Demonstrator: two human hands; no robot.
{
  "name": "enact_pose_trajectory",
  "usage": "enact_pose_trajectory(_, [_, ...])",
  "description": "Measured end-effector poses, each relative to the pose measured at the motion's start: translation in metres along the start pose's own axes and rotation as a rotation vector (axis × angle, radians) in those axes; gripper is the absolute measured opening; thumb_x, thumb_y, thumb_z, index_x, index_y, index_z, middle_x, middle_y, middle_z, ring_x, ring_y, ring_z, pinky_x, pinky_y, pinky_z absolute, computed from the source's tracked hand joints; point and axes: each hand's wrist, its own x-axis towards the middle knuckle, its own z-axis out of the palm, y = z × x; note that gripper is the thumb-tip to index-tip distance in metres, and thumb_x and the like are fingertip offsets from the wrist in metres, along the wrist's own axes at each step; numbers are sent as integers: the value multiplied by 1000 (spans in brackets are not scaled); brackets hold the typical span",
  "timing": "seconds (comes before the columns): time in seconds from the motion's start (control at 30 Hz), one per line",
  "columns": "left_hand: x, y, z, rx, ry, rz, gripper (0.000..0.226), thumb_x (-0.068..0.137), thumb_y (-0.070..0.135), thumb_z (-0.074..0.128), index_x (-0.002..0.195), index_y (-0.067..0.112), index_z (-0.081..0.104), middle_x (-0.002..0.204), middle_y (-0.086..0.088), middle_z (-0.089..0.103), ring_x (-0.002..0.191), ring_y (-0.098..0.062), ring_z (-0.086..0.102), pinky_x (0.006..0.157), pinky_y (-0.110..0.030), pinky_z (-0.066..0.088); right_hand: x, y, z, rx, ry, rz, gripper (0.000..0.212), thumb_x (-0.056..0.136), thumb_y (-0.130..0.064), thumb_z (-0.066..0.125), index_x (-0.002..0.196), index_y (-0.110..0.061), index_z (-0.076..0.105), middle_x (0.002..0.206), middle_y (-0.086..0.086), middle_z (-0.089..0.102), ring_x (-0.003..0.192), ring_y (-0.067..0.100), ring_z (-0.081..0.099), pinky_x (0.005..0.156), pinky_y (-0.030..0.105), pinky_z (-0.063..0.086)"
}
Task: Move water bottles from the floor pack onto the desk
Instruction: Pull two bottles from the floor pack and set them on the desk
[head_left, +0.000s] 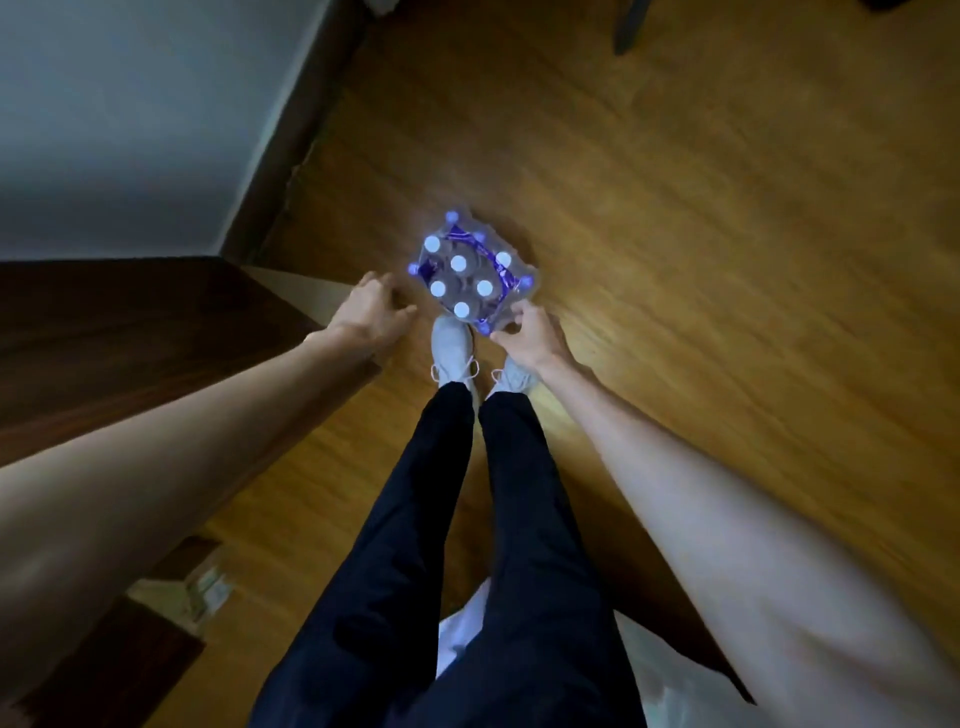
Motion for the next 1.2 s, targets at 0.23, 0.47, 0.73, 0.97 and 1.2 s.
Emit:
enact_pose_trajectory(0.23, [105, -4, 78, -33, -29, 16, 34, 94, 25, 59, 122, 6, 63, 130, -18, 60, 114, -35, 60, 93, -40, 51, 104, 40, 55, 25, -66, -17, 33, 88, -17, 70, 117, -9, 57, 103, 4, 68, 100, 28, 66, 87, 42, 53])
enact_pose_trajectory(0.47, [195, -31, 137, 49, -12, 9, 54, 92, 35, 60, 140, 12, 48, 151, -16, 36, 132, -39, 46, 107, -50, 44, 187, 58, 93, -117, -34, -90, 49, 86, -22, 67, 130, -12, 50, 116, 11, 68, 106, 31, 65, 91, 43, 53])
enact_pose_trajectory(0.73, [255, -55, 176, 110, -11, -8, 64, 94, 30, 63, 146, 9, 33, 146, -21, 42, 128, -43, 52, 100, -51, 46, 238, 65, 122, -400, 100, -147, 49, 91, -32, 61, 135, -15, 46, 121, 17, 66, 111, 38, 63, 85, 44, 53])
enact_pose_trajectory(0.97, [272, -58, 191, 241, 111, 41, 58, 96, 14, 61, 145, 5, 30, 136, -22, 52, 116, -42, 61, 87, -46, 52, 260, 54, 138, -598, 224, -196, 33, 95, -13, 58, 126, -8, 49, 116, 18, 69, 103, 34, 69, 73, 38, 50])
enact_pose_trajectory(1.2, [268, -69, 188, 153, 140, 135, 47, 95, 12, 58, 137, 6, 36, 124, -22, 60, 105, -42, 65, 83, -48, 55, 256, 51, 136, -559, 202, -150, 44, 89, -10, 65, 129, -7, 47, 119, 20, 67, 107, 36, 67, 79, 40, 53])
